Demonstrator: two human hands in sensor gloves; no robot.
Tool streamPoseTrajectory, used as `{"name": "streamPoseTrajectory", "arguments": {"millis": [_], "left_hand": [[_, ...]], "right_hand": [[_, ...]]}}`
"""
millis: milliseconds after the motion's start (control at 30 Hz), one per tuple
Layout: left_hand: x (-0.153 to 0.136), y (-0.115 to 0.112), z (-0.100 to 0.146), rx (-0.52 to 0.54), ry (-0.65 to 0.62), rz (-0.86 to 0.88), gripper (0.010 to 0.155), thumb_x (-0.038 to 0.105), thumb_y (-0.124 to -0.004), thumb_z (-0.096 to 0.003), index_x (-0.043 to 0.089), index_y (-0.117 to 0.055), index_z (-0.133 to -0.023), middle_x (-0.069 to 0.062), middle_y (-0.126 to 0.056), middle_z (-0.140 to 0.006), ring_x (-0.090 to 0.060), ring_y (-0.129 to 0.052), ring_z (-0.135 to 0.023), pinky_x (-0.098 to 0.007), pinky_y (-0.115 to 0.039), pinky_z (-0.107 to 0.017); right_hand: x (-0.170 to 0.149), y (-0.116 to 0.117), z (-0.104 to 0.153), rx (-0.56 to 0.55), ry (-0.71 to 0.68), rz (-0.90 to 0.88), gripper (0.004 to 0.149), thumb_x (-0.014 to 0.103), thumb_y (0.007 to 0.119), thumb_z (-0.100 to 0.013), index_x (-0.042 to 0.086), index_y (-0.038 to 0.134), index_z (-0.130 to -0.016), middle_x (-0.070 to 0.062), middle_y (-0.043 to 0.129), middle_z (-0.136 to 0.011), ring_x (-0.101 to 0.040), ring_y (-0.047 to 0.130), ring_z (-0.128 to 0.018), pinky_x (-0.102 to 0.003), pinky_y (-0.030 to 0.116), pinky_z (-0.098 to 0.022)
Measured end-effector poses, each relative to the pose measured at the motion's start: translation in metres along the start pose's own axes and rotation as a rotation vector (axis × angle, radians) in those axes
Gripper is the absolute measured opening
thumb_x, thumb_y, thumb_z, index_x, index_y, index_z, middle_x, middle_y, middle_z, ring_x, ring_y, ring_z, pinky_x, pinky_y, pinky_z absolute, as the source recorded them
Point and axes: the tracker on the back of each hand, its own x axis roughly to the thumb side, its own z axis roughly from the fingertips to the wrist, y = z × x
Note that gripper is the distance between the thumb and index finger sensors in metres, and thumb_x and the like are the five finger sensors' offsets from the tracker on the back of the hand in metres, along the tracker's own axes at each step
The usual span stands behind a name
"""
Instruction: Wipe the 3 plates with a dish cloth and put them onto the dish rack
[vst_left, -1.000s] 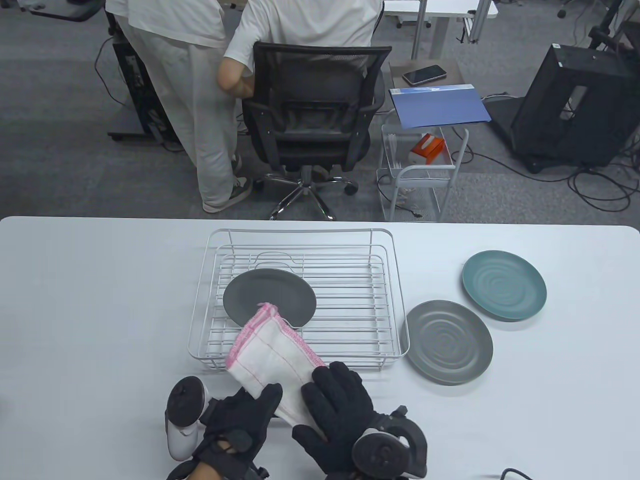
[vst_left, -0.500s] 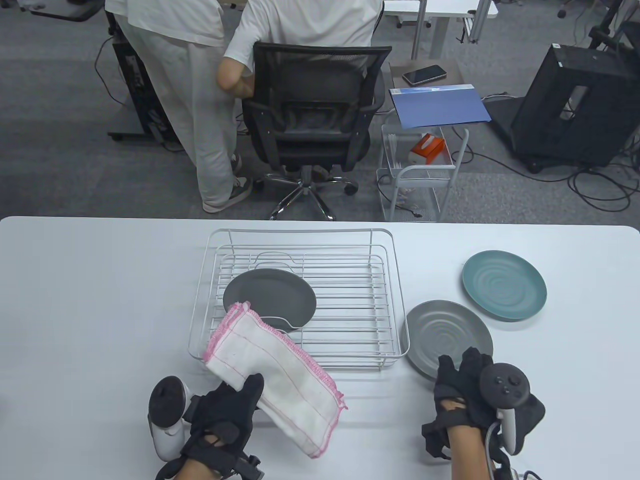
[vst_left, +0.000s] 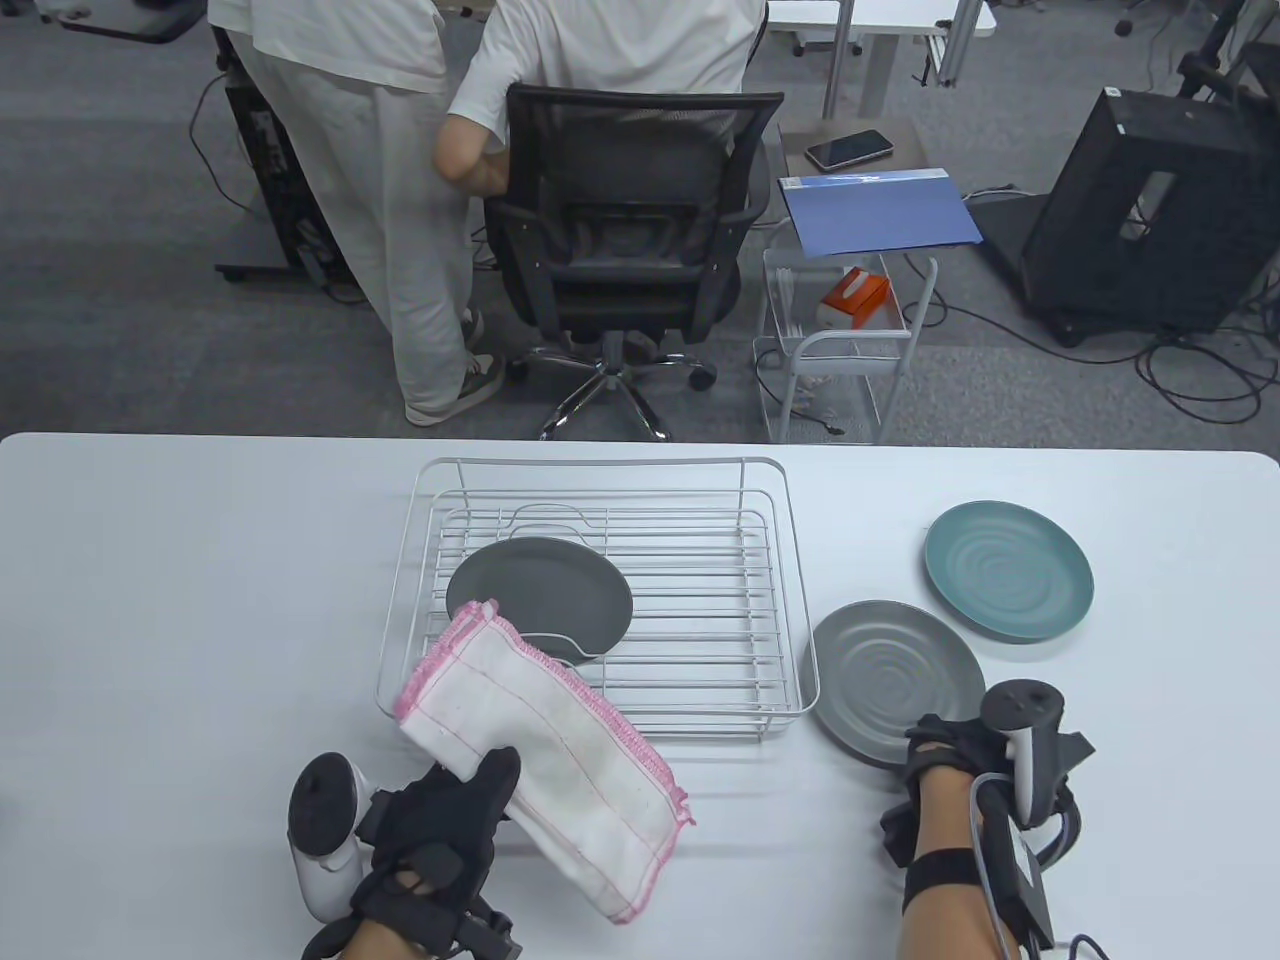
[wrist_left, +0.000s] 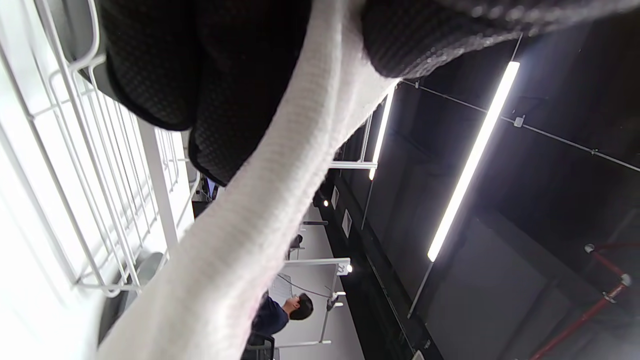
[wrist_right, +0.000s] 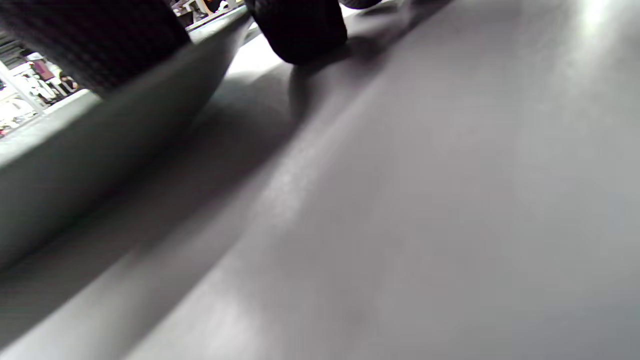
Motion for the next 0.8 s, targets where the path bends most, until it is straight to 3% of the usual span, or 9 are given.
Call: {"name": "streamPoseTrajectory", "arguments": {"millis": [167, 267, 467, 600, 633, 733, 800], "left_hand": [[0.004, -0.006, 0.000, -0.024, -0.020, -0.061, 0.053, 0.039, -0.071, -0.0572, 0.016, -0.061, -0.104, -0.018, -0.089, -0.094, -0.036, -0.107, -0.070, -0.054, -0.080, -0.057], [0.002, -0.005, 0.000, -0.026, -0.009, -0.052, 0.053, 0.039, -0.071, -0.0573, 0.016, -0.060, -0.104, -0.018, -0.088, -0.095, -0.036, -0.106, -0.071, -0.055, -0.079, -0.058], [-0.003, -0.001, -0.001, -0.007, 0.014, -0.048, 0.054, 0.039, -0.071, -0.0573, 0.016, -0.059, -0.105, -0.018, -0.087, -0.095, -0.037, -0.105, -0.072, -0.055, -0.078, -0.058], [-0.005, -0.003, -0.003, -0.027, 0.027, -0.052, 0.054, 0.038, -0.071, -0.0572, 0.017, -0.059, -0.105, -0.018, -0.087, -0.096, -0.037, -0.104, -0.072, -0.056, -0.078, -0.059], [-0.005, -0.004, -0.002, -0.032, 0.027, -0.051, 0.054, 0.038, -0.071, -0.0569, 0.017, -0.059, -0.105, -0.018, -0.087, -0.096, -0.037, -0.104, -0.073, -0.056, -0.078, -0.059], [-0.002, -0.008, -0.001, -0.051, 0.020, -0.015, 0.054, 0.037, -0.071, -0.0570, 0.019, -0.059, -0.106, -0.018, -0.086, -0.097, -0.038, -0.103, -0.074, -0.056, -0.077, -0.060], [0.001, -0.009, 0.000, -0.048, 0.005, -0.027, 0.053, 0.038, -0.072, -0.0571, 0.020, -0.059, -0.106, -0.017, -0.086, -0.098, -0.038, -0.103, -0.075, -0.056, -0.077, -0.060]], "right_hand": [[-0.001, -0.004, -0.006, -0.029, 0.058, -0.126, 0.060, 0.037, 0.092, -0.037, -0.008, 0.071, -0.072, -0.024, 0.025, -0.100, -0.049, 0.018, -0.088, -0.064, 0.018, -0.060], [-0.005, -0.005, -0.007, -0.042, 0.049, -0.152, 0.057, 0.035, 0.092, -0.036, -0.009, 0.074, -0.067, -0.024, 0.026, -0.099, -0.049, 0.018, -0.088, -0.064, 0.018, -0.059], [-0.017, -0.018, -0.001, -0.088, 0.010, -0.369, 0.050, 0.028, 0.089, -0.037, -0.009, 0.072, -0.066, -0.027, 0.036, -0.097, -0.051, 0.027, -0.087, -0.066, 0.021, -0.059], [-0.017, -0.039, 0.009, -0.151, -0.120, -0.453, 0.046, 0.025, 0.084, -0.038, -0.008, 0.070, -0.067, -0.028, 0.047, -0.093, -0.054, 0.057, -0.081, -0.069, 0.043, -0.058], [-0.017, -0.042, 0.012, -0.148, -0.132, -0.468, 0.046, 0.025, 0.083, -0.039, -0.007, 0.069, -0.068, -0.029, 0.049, -0.091, -0.052, 0.072, -0.074, -0.068, 0.056, -0.055], [-0.016, -0.056, 0.021, -0.146, -0.188, -0.571, 0.045, 0.024, 0.081, -0.040, -0.007, 0.066, -0.069, -0.031, 0.051, -0.089, -0.043, 0.095, -0.055, -0.063, 0.076, -0.044], [-0.014, -0.066, 0.028, -0.157, -0.228, -0.620, 0.045, 0.024, 0.080, -0.040, -0.006, 0.065, -0.070, -0.031, 0.050, -0.089, -0.041, 0.098, -0.050, -0.062, 0.079, -0.041]]}}
